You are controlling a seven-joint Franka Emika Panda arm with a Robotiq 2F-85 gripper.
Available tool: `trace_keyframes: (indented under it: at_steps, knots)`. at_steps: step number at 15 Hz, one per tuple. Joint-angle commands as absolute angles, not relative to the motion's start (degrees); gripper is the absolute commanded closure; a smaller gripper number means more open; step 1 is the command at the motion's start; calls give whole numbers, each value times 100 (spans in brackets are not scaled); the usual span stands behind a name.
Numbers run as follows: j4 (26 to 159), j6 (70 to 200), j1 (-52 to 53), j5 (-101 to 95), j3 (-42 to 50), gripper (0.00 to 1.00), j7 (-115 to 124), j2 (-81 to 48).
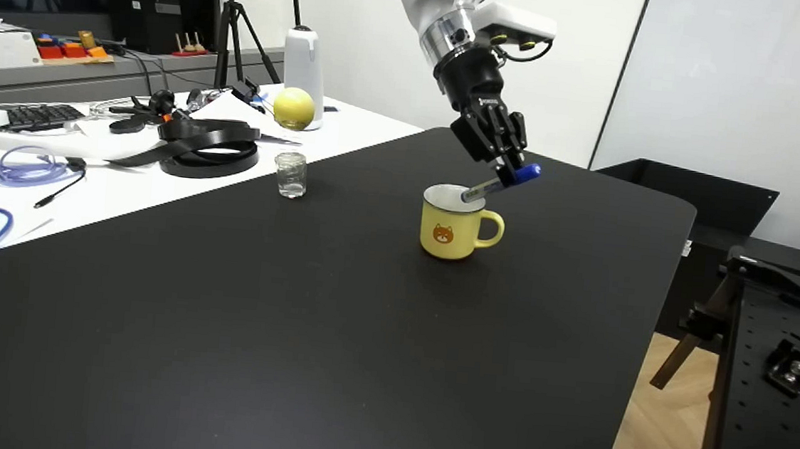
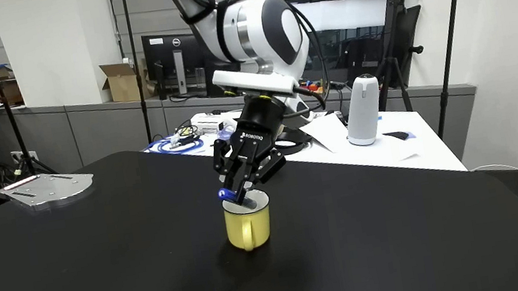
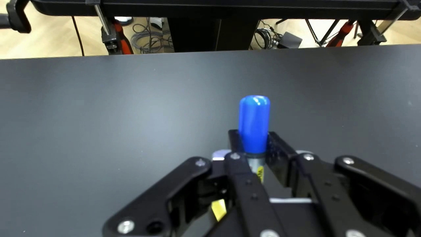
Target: Put the pen in the mug
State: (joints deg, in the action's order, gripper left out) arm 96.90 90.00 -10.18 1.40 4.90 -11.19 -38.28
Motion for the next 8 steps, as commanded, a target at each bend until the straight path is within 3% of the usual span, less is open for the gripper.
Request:
trace_keyframes:
  at_steps: [1,6,7,8]
  knots:
    - [9031,8799,-1118,117,440,94,-1219,-4265]
    - [8677,8865,-1089,114,365,94,-1317,-4506]
    - [8609,8845,-1071,111,352,77,-1287,-4549]
    - [8554,8838,-1065,126,332,51,-1280,-4575]
